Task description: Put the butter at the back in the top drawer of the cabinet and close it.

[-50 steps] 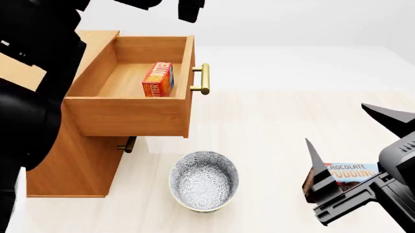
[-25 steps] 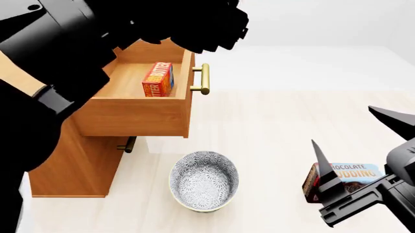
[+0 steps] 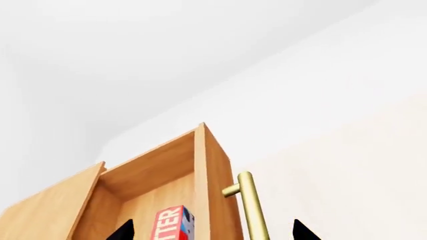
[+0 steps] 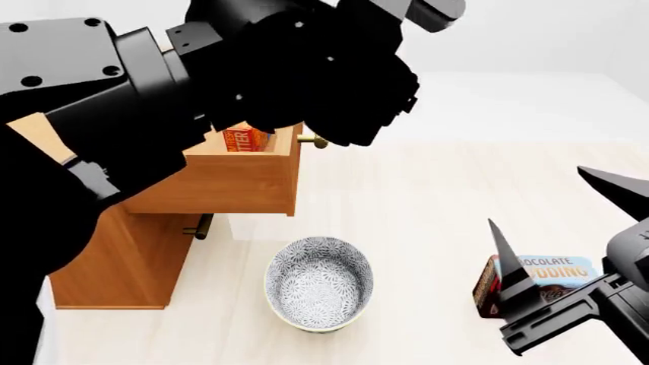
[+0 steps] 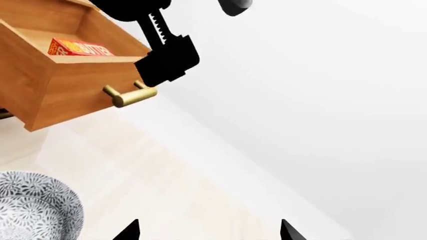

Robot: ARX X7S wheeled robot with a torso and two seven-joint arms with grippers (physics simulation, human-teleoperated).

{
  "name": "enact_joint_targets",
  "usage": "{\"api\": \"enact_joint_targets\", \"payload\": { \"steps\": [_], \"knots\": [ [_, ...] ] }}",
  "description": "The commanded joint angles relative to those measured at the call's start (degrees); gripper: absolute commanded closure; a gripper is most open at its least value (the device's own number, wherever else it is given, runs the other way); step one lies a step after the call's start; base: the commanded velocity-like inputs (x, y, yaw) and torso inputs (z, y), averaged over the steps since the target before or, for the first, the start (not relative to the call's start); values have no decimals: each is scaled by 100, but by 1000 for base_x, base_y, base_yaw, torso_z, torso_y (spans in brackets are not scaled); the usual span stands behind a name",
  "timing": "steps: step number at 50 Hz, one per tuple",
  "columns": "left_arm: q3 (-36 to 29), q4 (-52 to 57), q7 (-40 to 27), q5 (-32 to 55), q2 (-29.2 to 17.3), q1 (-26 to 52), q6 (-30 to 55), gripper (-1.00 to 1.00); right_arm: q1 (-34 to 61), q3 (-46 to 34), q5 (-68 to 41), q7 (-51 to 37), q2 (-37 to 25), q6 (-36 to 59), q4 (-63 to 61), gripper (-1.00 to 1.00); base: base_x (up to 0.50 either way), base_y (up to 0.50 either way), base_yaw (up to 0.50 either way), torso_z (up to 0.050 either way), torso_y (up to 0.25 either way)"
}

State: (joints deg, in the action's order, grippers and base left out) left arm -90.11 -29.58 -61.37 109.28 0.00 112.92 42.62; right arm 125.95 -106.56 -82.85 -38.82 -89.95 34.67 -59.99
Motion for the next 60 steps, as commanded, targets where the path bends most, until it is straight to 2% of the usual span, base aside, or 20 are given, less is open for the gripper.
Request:
{"api": "enact_joint_targets", "payload": {
  "steps": [1, 43, 60],
  "knots": [
    [-86, 237, -106, 46, 0, -245, -112, -100, -223, -48, 174, -32, -4, -134, 0, -100, 0, 0, 0, 0, 0],
    [-56, 634, 23, -576, 0, -1003, -84, -100, -517, 120, 241, -123, -4, -115, 0, -100, 0, 0, 0, 0, 0],
    [-44, 388, 201, -864, 0, -1360, 105, -100, -685, 113, 348, -174, -4, -181, 0, -100, 0, 0, 0, 0, 0]
  ]
}}
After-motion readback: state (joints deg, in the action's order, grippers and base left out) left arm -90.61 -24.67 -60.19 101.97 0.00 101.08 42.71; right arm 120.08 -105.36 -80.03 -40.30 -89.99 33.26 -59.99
